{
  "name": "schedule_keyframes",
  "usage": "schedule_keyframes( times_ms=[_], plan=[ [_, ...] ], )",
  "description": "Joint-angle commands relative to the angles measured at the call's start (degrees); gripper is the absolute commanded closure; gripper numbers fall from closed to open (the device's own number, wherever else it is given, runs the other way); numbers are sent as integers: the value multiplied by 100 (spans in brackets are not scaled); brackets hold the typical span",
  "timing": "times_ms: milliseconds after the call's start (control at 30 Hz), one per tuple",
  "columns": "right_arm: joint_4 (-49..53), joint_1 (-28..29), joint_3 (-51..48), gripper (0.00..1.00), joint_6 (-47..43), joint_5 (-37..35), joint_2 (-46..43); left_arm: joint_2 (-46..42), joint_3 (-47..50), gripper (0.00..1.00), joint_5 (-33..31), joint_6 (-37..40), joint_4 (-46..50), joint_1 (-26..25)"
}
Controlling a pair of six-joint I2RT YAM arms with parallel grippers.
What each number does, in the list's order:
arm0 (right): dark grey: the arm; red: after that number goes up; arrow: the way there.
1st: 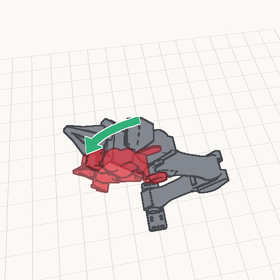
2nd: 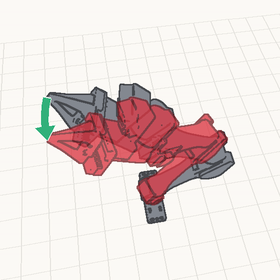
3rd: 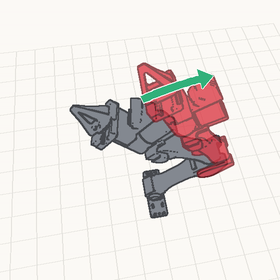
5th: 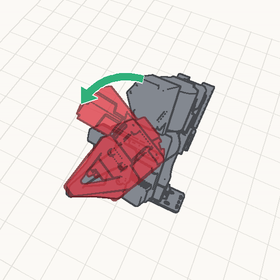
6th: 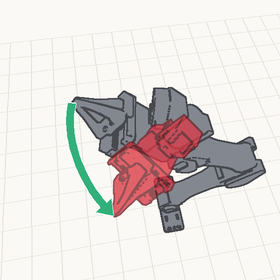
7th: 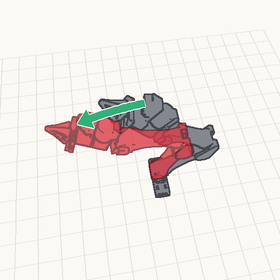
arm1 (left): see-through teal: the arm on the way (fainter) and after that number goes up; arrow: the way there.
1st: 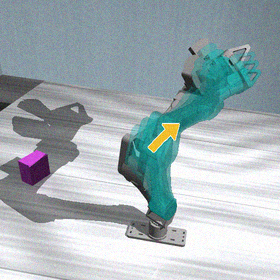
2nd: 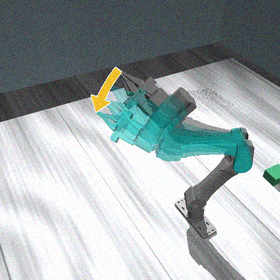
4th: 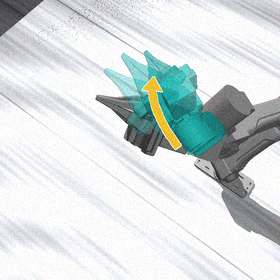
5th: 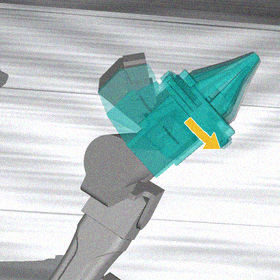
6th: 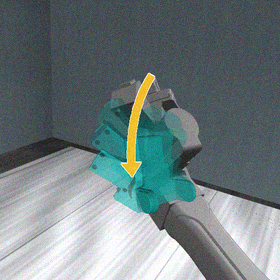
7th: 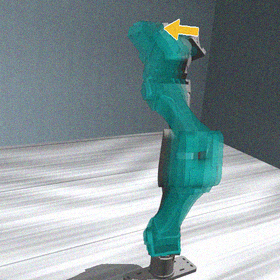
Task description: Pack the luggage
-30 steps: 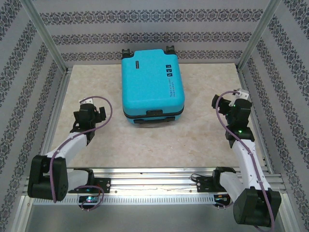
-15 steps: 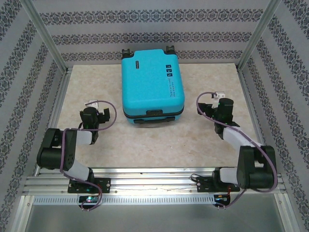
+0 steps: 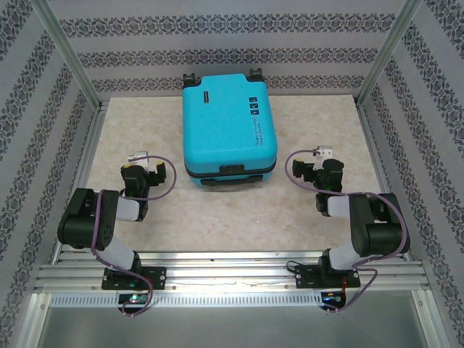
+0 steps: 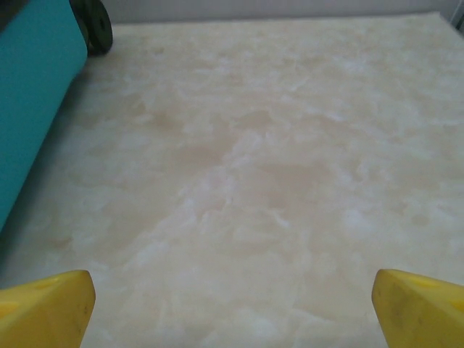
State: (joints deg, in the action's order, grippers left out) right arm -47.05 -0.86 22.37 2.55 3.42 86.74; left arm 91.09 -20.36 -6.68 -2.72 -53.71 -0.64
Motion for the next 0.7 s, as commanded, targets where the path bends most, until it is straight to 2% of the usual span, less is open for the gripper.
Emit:
schedule_keyframes(
  times_ms=[0,667],
  plan=[
    [-366,51,-10,2,-100,-105,-23,7,-19,0,-88,52,-379,25],
    [-410,42,-13,2,-95,-93,0,8,-21,0,-86,54,-375,21]
  ],
)
